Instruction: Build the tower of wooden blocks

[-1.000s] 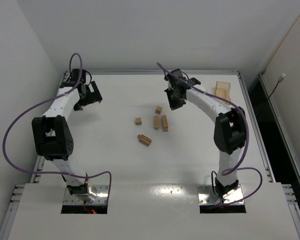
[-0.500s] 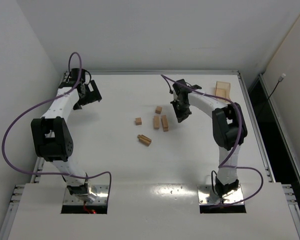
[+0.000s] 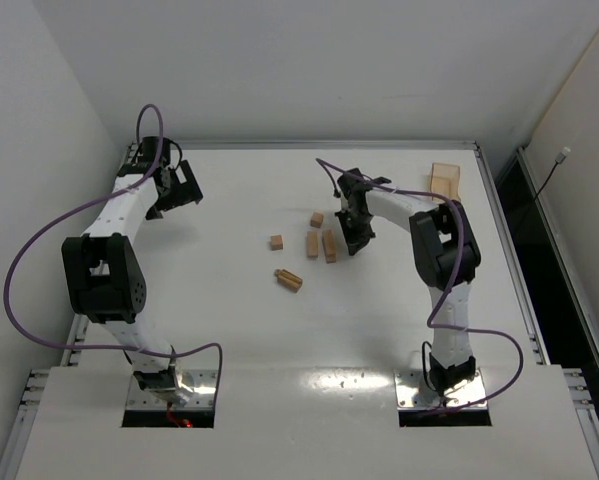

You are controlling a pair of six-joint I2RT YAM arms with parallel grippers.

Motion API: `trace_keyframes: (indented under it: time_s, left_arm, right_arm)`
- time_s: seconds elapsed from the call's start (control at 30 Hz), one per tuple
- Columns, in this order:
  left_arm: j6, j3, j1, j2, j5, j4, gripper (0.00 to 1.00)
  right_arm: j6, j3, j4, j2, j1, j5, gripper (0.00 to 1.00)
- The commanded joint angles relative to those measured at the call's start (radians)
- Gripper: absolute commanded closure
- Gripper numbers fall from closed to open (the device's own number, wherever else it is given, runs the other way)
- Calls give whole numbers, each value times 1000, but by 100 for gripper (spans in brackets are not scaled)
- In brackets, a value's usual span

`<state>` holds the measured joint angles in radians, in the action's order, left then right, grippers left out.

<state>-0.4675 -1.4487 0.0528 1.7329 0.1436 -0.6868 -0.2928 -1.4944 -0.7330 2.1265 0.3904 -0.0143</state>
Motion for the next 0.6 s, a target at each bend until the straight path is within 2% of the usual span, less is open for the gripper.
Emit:
trace_keyframes:
  time_s: [0.0, 0.57]
  left_arm:
    - [9, 5, -5, -29, 8, 20, 0]
    - [9, 5, -5, -10, -1, 20, 0]
  right_arm:
    - [-35, -27, 36, 7, 8, -18, 100]
    - [-65, -101, 37, 64, 56, -49, 100]
